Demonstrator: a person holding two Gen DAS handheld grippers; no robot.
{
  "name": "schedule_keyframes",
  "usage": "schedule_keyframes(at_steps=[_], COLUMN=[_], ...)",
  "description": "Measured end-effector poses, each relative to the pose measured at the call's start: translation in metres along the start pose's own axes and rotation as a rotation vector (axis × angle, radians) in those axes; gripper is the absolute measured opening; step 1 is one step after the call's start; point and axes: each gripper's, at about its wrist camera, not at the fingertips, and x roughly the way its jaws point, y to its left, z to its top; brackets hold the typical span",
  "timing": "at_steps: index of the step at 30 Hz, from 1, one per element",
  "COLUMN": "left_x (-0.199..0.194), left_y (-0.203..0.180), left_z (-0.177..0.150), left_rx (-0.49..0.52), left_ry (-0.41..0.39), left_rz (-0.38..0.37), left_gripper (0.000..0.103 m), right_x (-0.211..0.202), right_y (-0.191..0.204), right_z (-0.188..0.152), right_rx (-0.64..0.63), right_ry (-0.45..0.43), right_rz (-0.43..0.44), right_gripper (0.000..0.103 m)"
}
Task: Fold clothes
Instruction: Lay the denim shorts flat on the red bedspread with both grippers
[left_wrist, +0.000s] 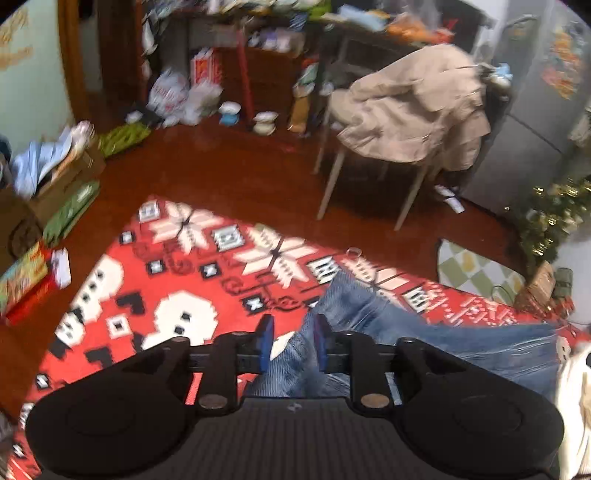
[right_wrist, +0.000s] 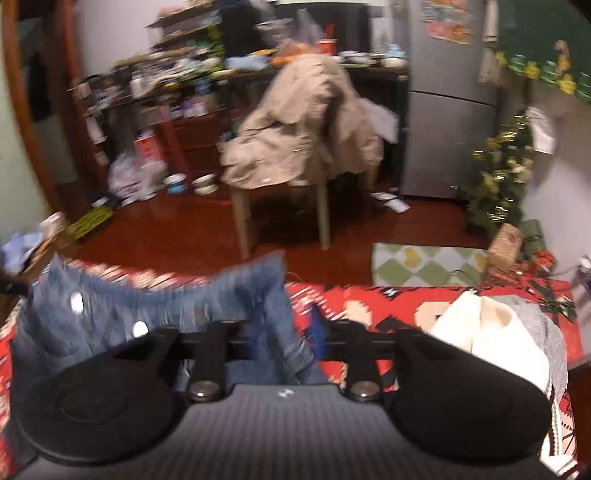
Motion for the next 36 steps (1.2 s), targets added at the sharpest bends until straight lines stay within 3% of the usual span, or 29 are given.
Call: schedule_keyframes(at_steps=[3, 8, 17, 20, 27, 32, 36], left_x=[0.010, 0.008, -0.066, -0.090, -0.135, -0.151, -0.152], left_y=[0.007, 0.031, 0.050, 0.048, 0.011, -0.010, -0.025], left_z=[-0.011, -0.041, -0.117, -0.150, -0.232, -0.286, -0.324], left_rx=[0.008, 0.002, 0.003, -0.026, -0.007, 0.001, 0.066], left_ry=[0.033, 0.085, 0.070, 0.060, -0.024, -0.105, -0.234], left_rz=[-0.009, -0.057, -0.200, -0.245, -0.361, -0.365, -0.285], left_gripper=[0.027, 0.032, 0.033, 0.032, 0.034, 0.043, 0.055], right_x=[0.016, 0.012, -0.075, -0.115, -0.182, -0.216, -0.220], right_y=[0.000, 0.002, 0.016, 0.026, 0.065, 0.098, 0.107], right_z=[-0.002, -0.023, -0.079, -0.105, -0.182, -0.245, -0.283], right_rx=[0.007, -0.015, -0.009, -0.008, 0.045, 0.029, 0.072], right_ry=[0.035, 0.084, 0.090, 0.083, 0.028, -0.046, -0.048], right_rz=[-0.012, 0.048, 0.166, 0.193, 0.215, 0.202, 0.171], right_gripper=[0.038, 0.040, 0.041, 0.049, 0.053, 0.053, 0.053])
